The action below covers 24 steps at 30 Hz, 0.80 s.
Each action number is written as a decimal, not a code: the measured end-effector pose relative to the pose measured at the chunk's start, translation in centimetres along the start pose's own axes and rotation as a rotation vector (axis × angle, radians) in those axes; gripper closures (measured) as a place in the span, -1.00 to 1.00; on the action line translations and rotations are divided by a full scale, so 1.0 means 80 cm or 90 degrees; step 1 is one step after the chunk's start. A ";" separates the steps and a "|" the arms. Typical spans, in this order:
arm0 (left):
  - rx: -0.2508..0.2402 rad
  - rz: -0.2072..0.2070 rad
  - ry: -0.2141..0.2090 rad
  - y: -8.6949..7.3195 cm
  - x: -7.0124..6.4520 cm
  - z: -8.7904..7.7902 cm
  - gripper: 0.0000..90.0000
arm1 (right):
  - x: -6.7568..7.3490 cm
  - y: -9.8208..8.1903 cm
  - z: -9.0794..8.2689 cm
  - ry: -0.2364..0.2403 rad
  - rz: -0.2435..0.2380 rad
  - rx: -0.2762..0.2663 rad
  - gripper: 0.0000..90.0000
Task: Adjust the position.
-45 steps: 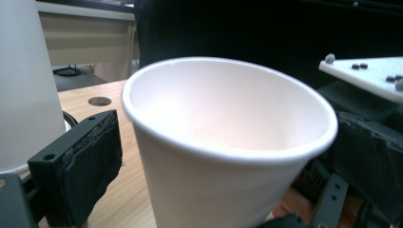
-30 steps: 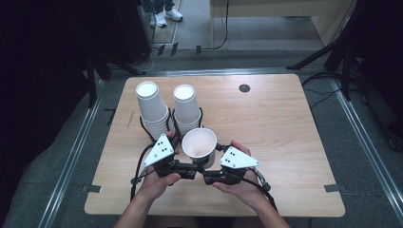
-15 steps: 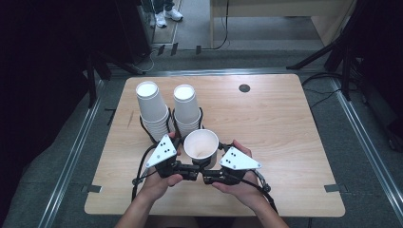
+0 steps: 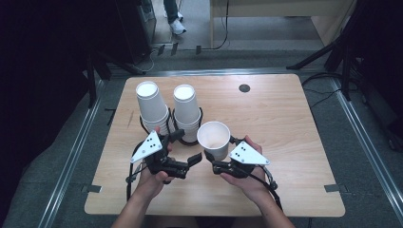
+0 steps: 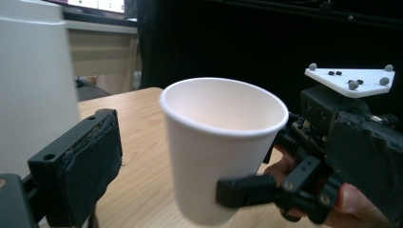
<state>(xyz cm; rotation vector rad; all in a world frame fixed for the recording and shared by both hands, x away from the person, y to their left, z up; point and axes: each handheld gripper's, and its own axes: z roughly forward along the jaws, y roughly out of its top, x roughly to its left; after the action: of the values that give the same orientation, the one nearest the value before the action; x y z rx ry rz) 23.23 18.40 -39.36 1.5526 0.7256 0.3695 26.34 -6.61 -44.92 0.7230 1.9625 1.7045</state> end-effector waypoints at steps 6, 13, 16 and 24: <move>-0.013 0.001 0.054 0.000 0.017 -0.014 -1.00 | -0.034 -0.001 -0.010 -0.044 0.020 -0.014 -0.56; -0.021 -0.007 0.112 -0.004 0.041 -0.034 -1.00 | -0.073 -0.006 -0.023 -0.087 0.046 -0.010 -0.56; -0.020 -0.013 0.143 -0.009 0.051 -0.044 -1.00 | -0.087 -0.011 -0.027 -0.107 0.057 -0.003 -0.55; -0.009 -0.038 0.208 -0.032 0.071 -0.077 -1.00 | -0.124 -0.027 -0.037 -0.168 0.078 0.023 -0.56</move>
<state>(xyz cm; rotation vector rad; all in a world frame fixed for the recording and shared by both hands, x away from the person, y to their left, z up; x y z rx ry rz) 23.06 26.73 -42.11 1.4693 1.0171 0.5916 31.88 -15.47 -46.71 1.0428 1.8032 1.5529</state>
